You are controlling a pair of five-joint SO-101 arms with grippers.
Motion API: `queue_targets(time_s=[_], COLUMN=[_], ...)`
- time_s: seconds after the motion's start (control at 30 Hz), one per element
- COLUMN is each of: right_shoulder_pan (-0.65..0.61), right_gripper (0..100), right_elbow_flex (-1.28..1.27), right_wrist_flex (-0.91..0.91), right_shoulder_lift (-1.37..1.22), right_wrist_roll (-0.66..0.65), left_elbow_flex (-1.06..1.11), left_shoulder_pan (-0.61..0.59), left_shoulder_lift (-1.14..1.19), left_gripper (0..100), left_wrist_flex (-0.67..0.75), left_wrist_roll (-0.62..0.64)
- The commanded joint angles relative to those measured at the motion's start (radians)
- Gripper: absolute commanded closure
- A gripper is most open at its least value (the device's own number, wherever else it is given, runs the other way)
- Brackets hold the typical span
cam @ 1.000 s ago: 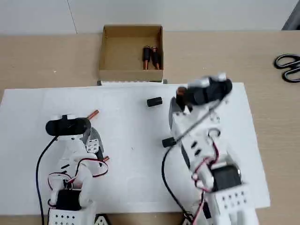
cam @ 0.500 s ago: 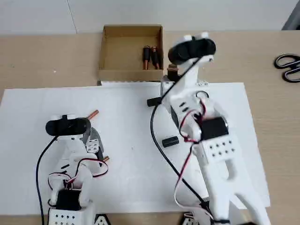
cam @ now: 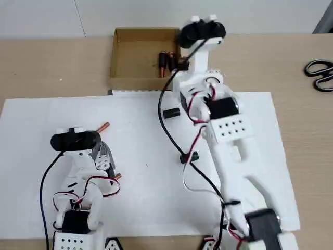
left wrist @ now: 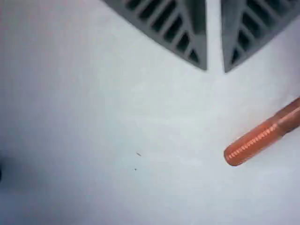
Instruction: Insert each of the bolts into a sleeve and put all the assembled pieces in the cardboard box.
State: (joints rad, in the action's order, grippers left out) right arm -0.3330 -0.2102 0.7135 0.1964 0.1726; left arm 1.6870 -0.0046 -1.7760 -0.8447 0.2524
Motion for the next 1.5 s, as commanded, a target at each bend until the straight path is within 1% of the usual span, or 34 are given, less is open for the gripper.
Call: queue_targets(time_s=[0.0,0.47,0.57,0.8,1.07,1.2,1.47], right_shoulder_pan=[0.004,0.004,0.007,0.005,0.004,0.004,0.010], right_gripper=[99.7,99.7,99.7,99.7,99.7,99.6,98.0], right_elbow_flex=[0.121,0.345,0.430,0.730,1.146,1.349,1.551], right_wrist_flex=[-0.007,-0.007,-0.008,-0.008,-0.008,-0.002,0.005], right_shoulder_lift=[-0.045,-0.341,-0.440,-0.687,-1.006,-1.159,-1.397], right_wrist_roll=[0.008,0.006,-0.028,-0.081,-0.157,-0.170,-0.245], left_elbow_flex=[-0.004,-0.004,-0.004,-0.004,-0.004,-0.004,-0.004], left_shoulder_pan=[0.000,0.000,0.000,0.000,0.000,0.000,0.000], left_shoulder_lift=[-0.008,-0.008,-0.008,-0.008,-0.008,-0.008,-0.008], left_gripper=[99,99,99,99,99,99,99], left_wrist_flex=[0.000,0.000,0.000,0.000,0.000,0.000,0.000], left_wrist_roll=[0.005,0.005,0.005,0.005,0.005,0.005,0.005])
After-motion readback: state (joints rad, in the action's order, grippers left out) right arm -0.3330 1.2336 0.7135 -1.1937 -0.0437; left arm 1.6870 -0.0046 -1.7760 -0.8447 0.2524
